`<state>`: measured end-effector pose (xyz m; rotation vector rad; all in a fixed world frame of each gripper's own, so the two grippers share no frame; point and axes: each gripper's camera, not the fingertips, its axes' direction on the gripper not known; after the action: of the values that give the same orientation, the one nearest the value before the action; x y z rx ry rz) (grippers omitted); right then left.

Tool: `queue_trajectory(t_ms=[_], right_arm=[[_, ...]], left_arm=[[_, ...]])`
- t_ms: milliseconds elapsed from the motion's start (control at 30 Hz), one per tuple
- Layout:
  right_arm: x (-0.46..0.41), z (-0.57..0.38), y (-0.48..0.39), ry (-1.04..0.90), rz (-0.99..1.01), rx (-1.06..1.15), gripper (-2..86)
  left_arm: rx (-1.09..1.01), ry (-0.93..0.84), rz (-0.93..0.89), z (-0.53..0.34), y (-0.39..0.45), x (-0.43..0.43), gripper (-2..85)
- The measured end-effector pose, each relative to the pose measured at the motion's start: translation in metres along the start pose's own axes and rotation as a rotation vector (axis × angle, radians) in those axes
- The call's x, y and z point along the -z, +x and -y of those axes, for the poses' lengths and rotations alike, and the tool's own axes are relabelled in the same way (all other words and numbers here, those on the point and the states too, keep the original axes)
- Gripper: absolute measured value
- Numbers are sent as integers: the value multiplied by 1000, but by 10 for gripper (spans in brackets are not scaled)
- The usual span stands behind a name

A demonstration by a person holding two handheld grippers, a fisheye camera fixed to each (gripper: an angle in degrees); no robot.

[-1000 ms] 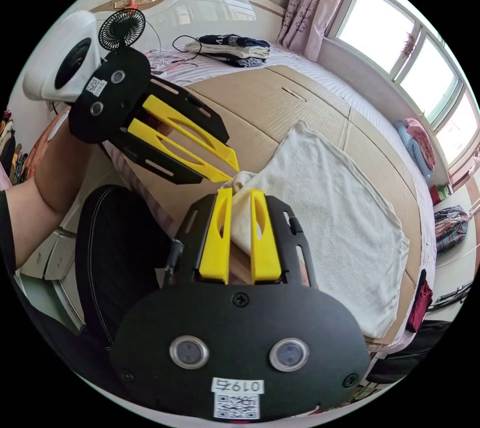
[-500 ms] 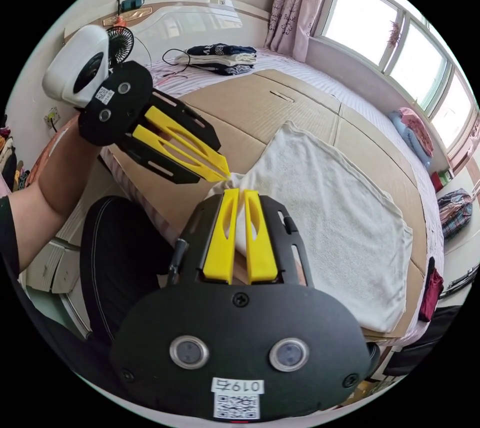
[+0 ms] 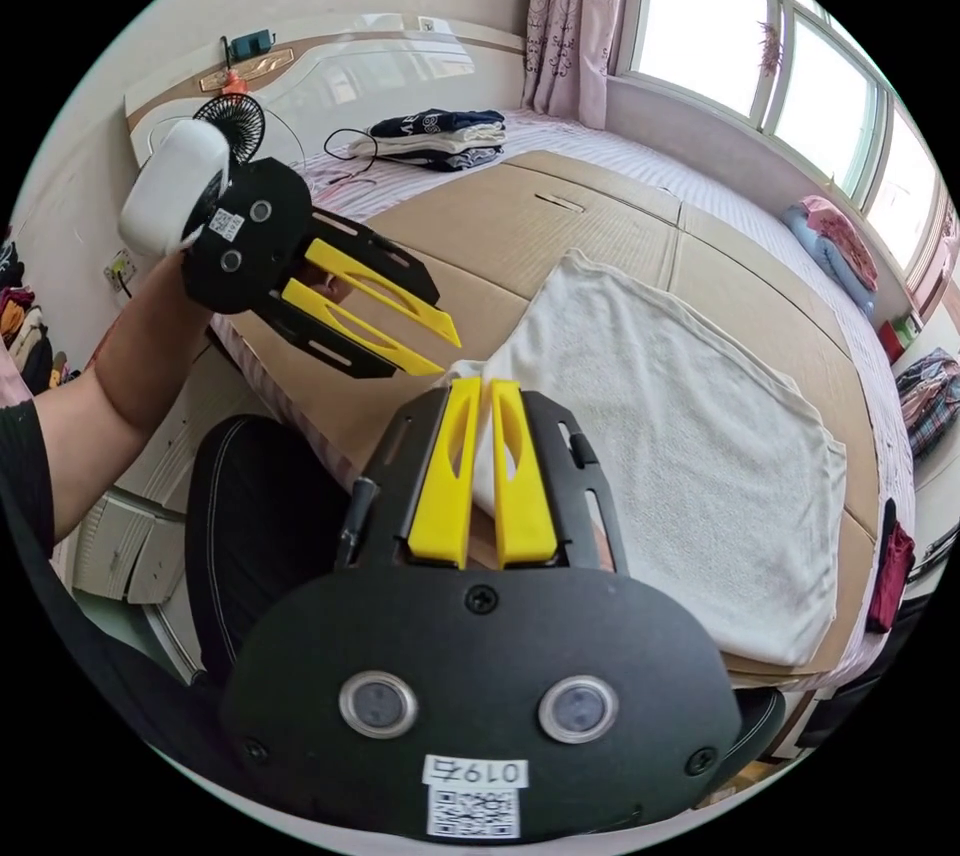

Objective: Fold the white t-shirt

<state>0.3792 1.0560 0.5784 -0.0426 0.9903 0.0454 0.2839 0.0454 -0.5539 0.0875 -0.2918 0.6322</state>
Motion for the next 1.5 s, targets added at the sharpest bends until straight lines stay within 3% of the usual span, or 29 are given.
queue_trajectory(t_ms=[400, 600, 1500], right_arm=[[-3, -2, 28, 4, 23, -12, 5], [-2, -3, 43, 3, 37, -17, 5], [17, -10, 103, -4, 75, -33, 4]], left_arm=[[-3, 78, -16, -2, -8, 12, 7], [-47, 10, 20, 3, -4, 10, 12], [-165, 3, -41, 32, -4, 16, 6]])
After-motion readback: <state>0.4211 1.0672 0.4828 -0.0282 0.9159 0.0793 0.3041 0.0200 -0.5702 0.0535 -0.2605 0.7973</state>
